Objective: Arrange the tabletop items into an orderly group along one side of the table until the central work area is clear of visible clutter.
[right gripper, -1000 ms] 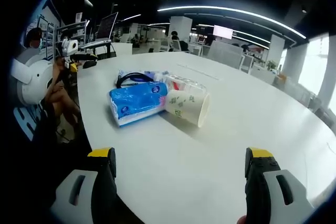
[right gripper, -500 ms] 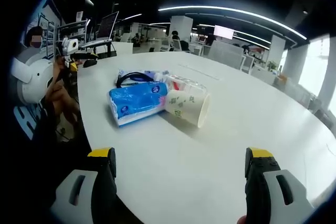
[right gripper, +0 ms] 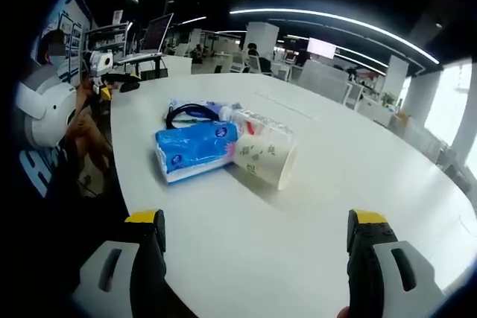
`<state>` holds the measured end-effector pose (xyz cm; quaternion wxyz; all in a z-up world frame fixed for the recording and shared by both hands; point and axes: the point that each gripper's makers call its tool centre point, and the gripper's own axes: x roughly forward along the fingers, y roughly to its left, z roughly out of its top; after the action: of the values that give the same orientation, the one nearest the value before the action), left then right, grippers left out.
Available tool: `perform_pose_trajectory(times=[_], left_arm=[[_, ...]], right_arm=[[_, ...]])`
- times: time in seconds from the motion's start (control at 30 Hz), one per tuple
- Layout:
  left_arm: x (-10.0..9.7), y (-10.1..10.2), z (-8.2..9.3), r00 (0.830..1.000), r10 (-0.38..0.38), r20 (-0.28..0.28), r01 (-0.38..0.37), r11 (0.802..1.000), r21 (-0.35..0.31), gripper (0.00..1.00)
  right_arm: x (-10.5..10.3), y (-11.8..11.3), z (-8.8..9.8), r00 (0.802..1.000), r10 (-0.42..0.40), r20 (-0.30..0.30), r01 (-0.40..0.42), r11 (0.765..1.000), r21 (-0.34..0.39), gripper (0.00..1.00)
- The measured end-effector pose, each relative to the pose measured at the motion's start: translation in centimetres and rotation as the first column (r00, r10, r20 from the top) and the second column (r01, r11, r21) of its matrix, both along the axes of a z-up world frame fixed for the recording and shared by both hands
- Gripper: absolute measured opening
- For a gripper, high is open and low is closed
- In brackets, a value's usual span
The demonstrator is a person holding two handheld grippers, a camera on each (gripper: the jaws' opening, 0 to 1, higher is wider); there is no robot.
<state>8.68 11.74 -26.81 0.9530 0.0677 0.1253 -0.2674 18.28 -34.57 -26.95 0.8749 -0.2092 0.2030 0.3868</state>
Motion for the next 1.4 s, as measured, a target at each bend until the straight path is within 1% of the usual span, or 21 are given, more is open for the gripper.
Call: perform_pose_trajectory(times=[0.13,0.27,0.37,0.57,0.8,0.9,1.1,1.23,1.4], left_arm=[[-0.1,0.0,0.0,1.0,-0.005,0.005,0.005,1.0,0.0,1.0],[-0.1,0.0,0.0,1.0,-0.004,0.008,0.004,1.0,-0.004,1.0],[-0.1,-0.1,0.0,1.0,-0.008,0.011,0.008,1.0,-0.004,1.0],[-0.1,0.0,0.0,1.0,-0.006,0.01,0.006,1.0,0.0,1.0],[-0.1,-0.2,-0.2,1.0,-0.004,0.007,0.004,1.0,0.003,1.0],[-0.2,-0.3,-0.3,1.0,-0.003,0.005,0.003,1.0,0.001,1.0],[-0.3,-0.3,-0.3,1.0,-0.001,0.009,0.001,1.0,-0.001,1.0],[-0.4,-0.1,-0.5,1.0,0.003,0.004,-0.003,1.0,0.011,1.0],[-0.4,-0.1,-0.5,1.0,0.002,0.007,-0.002,1.0,0.006,1.0]], right_arm=[[0.3,0.3,0.6,1.0,0.015,0.011,-0.015,1.0,-0.014,0.98],[0.5,0.8,1.1,0.999,0.044,0.011,-0.044,0.999,-0.033,0.95],[0.8,1.0,1.2,0.998,0.057,0.009,-0.056,0.997,-0.052,0.95],[1.2,1.3,1.8,0.997,0.071,0.015,-0.07,0.996,-0.063,0.95],[1.9,2.4,2.7,0.993,0.113,0.019,-0.111,0.991,-0.079,0.95],[2.0,2.8,3.0,0.991,0.129,0.015,-0.128,0.989,-0.075,0.96],[2.4,3.8,3.4,0.987,0.161,0.016,-0.159,0.982,-0.099,0.96],[2.7,4.6,3.8,0.982,0.186,0.015,-0.183,0.976,-0.119,0.94],[2.8,5.6,4.5,0.973,0.231,0.02,-0.226,0.962,-0.156,0.92]])
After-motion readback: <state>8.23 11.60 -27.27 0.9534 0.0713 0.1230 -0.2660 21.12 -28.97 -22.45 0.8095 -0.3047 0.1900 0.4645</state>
